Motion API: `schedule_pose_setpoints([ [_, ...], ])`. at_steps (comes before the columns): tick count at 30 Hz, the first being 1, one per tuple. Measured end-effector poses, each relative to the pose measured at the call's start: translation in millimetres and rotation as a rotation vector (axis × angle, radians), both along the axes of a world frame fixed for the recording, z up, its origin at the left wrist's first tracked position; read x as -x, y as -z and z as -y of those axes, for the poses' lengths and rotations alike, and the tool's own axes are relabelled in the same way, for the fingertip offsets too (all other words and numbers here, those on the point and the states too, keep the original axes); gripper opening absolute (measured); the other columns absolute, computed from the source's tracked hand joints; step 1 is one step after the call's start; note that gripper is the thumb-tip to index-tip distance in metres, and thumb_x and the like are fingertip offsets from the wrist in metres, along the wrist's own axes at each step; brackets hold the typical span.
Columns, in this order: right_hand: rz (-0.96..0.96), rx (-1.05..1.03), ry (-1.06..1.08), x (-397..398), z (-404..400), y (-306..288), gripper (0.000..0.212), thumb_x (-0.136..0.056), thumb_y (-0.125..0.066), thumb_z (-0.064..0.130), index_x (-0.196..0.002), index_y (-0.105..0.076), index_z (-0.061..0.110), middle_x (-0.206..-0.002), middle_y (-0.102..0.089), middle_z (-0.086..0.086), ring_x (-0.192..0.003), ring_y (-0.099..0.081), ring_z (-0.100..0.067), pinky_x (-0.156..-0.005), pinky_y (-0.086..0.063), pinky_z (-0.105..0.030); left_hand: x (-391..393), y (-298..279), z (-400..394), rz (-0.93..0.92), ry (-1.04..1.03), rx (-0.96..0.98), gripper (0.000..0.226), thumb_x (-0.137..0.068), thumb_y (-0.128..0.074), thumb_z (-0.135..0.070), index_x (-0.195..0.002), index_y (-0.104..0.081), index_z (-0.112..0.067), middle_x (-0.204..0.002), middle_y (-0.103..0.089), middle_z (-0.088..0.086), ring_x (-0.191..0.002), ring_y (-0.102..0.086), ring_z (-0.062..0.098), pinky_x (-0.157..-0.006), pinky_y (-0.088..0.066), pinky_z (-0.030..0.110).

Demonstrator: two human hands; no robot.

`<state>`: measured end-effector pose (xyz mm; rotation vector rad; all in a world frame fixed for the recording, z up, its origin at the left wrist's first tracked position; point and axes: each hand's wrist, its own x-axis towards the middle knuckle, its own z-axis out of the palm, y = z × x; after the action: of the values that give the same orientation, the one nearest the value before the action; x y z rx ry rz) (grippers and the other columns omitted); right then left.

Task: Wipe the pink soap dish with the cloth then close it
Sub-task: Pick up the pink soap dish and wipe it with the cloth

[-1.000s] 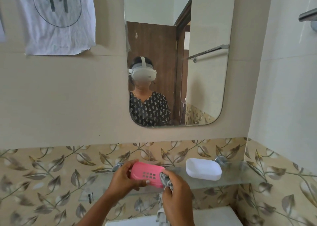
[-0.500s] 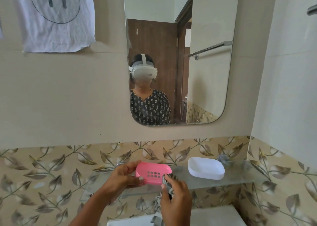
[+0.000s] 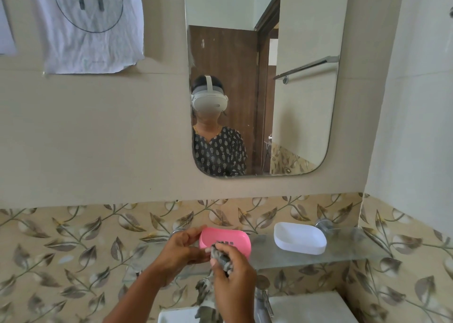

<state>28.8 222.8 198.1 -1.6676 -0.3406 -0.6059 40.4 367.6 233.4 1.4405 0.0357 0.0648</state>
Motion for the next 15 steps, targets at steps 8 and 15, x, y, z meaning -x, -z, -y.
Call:
schedule_pose_setpoints([
  [8, -0.155, -0.125, 0.102, -17, 44, 3, 0.036, -0.073, -0.076, 0.001, -0.104, -0.074, 0.020, -0.094, -0.073, 0.004, -0.091, -0.060, 0.009, -0.070, -0.046, 0.001, 2, 0, 2, 0.023, 0.020, 0.036, 0.059, -0.062, -0.073, 0.015, -0.113, -0.060, -0.013, -0.113, -0.070, 0.003, -0.098, -0.068, 0.036, -0.072, -0.061, 0.035],
  [15, -0.164, 0.023, 0.117, -17, 31, 6, 0.038, -0.070, -0.075, -0.003, -0.102, -0.075, 0.018, -0.097, -0.075, 0.000, -0.083, -0.068, -0.009, -0.080, -0.053, -0.018, 3, -3, 4, -0.004, 0.024, 0.019, 0.065, -0.063, -0.072, 0.018, -0.122, -0.056, -0.007, -0.120, -0.065, 0.007, -0.098, -0.068, 0.037, -0.070, -0.061, 0.034],
])
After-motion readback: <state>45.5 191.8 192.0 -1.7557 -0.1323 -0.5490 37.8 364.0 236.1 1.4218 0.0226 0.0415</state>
